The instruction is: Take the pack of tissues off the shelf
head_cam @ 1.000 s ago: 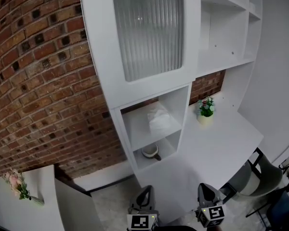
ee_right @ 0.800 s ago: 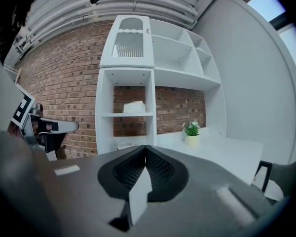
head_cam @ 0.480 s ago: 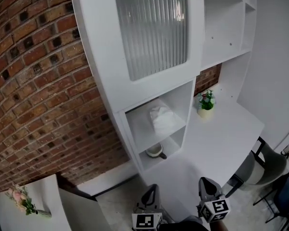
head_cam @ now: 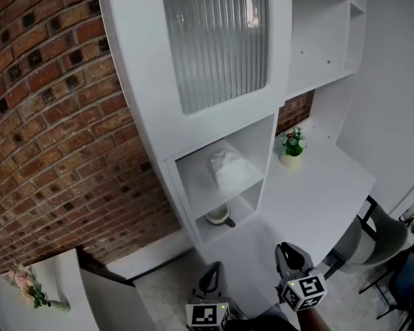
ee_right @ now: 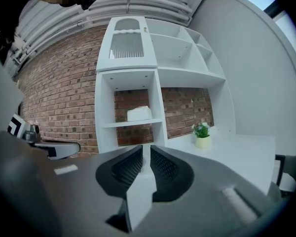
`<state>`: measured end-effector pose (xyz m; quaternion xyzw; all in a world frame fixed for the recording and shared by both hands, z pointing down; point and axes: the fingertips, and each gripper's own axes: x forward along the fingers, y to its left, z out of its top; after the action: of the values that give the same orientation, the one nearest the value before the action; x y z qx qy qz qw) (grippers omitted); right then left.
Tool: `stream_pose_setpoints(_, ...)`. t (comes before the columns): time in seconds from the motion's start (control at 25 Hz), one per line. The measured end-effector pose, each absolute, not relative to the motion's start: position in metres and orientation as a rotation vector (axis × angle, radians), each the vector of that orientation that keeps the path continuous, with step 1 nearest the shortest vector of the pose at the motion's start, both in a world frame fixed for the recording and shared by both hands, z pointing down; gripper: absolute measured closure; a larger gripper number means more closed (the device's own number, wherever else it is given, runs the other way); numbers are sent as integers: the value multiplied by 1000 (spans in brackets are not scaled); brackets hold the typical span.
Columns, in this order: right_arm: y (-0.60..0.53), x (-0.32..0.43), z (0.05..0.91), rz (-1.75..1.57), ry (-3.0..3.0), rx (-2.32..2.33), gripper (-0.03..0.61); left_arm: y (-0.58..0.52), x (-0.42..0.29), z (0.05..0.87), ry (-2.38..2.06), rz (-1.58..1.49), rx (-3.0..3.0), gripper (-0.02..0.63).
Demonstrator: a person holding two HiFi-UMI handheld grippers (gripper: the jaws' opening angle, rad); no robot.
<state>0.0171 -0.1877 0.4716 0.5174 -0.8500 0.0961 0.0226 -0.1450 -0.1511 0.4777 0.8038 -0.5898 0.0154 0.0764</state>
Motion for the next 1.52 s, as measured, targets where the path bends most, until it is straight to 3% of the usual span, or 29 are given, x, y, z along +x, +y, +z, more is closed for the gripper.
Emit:
stream_pose_setpoints(0.12,-195,14,469,280,-2647,1578,518,-153,-142,477,-1775,46,2397,602)
stream_pose_setpoints(0.28,-202,8,470,315,-2660,1510,427,-158,-139,476,-1798,55,2377,601)
stream_pose_setpoints(0.68,-233,-8,452,262,-2730,1428,369,-173,-142,468,-1876,24,2326,602)
stream_pose_setpoints(1.16,-281,-47,412,215,-2808,1406,209,-195,-157,463,-1922,44,2282,601)
stream_pose_setpoints(1.52,-312,-76,399,169,-2788,1390,186,-201,-170,466,-1954,48,2234,601)
